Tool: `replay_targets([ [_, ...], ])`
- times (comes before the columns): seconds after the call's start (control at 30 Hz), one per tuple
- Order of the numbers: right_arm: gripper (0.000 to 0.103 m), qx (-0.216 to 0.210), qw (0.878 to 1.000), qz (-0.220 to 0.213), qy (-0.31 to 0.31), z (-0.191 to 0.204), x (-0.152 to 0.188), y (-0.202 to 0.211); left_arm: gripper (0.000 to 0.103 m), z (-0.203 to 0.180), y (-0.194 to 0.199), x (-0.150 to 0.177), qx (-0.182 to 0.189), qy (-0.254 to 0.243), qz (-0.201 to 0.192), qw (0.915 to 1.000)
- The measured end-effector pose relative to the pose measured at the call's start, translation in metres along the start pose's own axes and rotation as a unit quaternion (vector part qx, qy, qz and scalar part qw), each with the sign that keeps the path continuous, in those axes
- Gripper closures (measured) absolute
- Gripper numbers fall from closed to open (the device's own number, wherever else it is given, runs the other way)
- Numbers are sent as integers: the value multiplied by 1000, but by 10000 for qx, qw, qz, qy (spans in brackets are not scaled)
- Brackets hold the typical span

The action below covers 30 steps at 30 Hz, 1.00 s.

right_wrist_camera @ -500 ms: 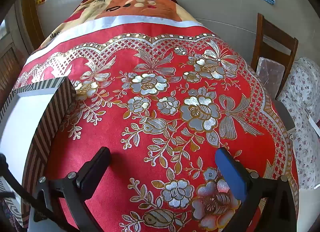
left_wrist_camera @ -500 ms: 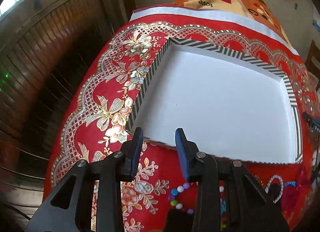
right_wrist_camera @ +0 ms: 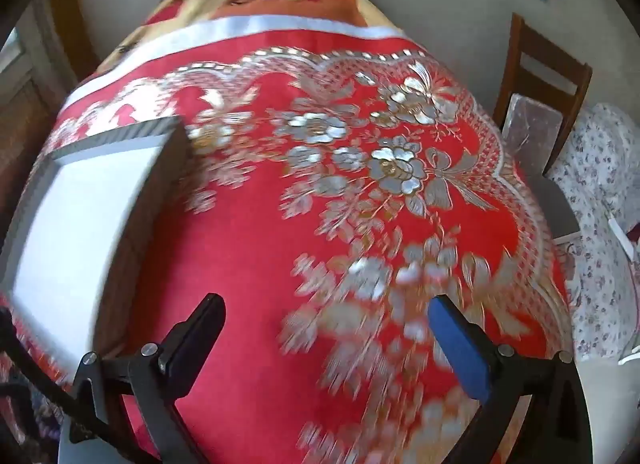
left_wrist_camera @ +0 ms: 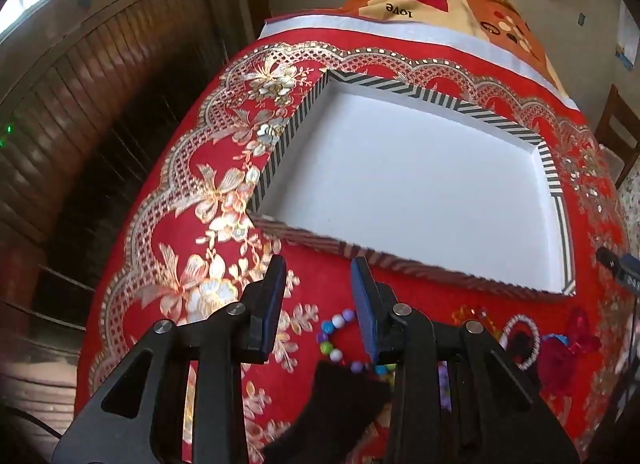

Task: Organize jewelry
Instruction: 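Move both tools over the loose bracelets beside the striped tray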

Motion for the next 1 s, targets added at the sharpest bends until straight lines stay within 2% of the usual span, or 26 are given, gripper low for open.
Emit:
replay_targets([
  [0.17, 2, -476, 9988, 5, 94, 37, 25, 54, 71, -7, 10, 14, 30, 59, 28, 10000],
  [0.4, 2, -649, 9970, -267, 318, 82, 47, 106, 70, -15, 23, 32, 66, 144, 64, 9999],
  [0.67, 2, -845, 9946, -406, 441, 103, 54, 131, 70, -14, 36, 45, 58, 258, -2, 9996],
  [1.0, 2, -931, 9924, -574, 564, 108, 58, 147, 71, -18, 47, 49, 92, 269, -74, 9996],
])
Point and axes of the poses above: each gripper's, at about its wrist camera, not at the fingertips, and y roughly against the way its jaws point, z to its left, x to its underside, the point moved 9 cm from there along -y, roughly the way its jaws point, and after that the axes turned 10 degrees about x, right-handed, at the moved point
